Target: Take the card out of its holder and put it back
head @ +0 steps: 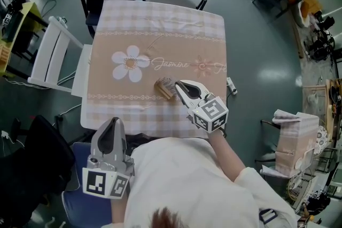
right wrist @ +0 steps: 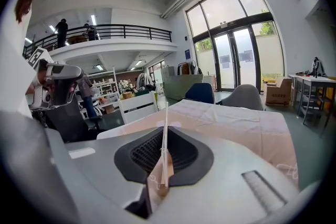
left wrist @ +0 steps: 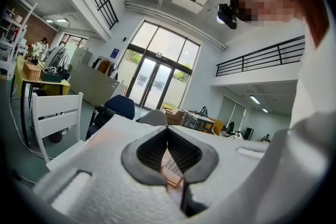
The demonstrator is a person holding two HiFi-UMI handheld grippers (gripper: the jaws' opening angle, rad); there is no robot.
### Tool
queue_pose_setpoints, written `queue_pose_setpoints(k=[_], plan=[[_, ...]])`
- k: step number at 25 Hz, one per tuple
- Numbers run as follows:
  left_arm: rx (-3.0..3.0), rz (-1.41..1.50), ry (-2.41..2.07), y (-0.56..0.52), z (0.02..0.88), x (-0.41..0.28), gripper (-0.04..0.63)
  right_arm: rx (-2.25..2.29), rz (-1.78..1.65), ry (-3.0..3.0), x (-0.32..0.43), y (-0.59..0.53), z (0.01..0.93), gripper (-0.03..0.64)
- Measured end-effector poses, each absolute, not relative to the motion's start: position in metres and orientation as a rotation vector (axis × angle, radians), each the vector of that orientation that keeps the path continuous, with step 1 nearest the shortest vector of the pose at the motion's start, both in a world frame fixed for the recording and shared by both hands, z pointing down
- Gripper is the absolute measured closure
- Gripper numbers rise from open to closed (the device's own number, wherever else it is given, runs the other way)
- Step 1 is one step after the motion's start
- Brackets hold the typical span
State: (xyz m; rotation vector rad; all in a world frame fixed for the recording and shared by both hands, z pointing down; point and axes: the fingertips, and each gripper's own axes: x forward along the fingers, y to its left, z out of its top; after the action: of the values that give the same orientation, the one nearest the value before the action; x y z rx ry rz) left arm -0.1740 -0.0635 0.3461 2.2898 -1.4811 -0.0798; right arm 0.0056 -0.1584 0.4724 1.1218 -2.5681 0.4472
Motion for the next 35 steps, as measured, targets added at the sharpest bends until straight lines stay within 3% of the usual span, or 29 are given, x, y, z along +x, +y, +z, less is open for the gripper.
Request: queue_pose_setpoints(k=[35], plan=[[2.300, -0.089, -1.484, -0.0582, 0.3421, -0.1720, 0.595, 1.075, 0.451, -2.443, 0.0001, -0.1565, 0.4749, 0.600]])
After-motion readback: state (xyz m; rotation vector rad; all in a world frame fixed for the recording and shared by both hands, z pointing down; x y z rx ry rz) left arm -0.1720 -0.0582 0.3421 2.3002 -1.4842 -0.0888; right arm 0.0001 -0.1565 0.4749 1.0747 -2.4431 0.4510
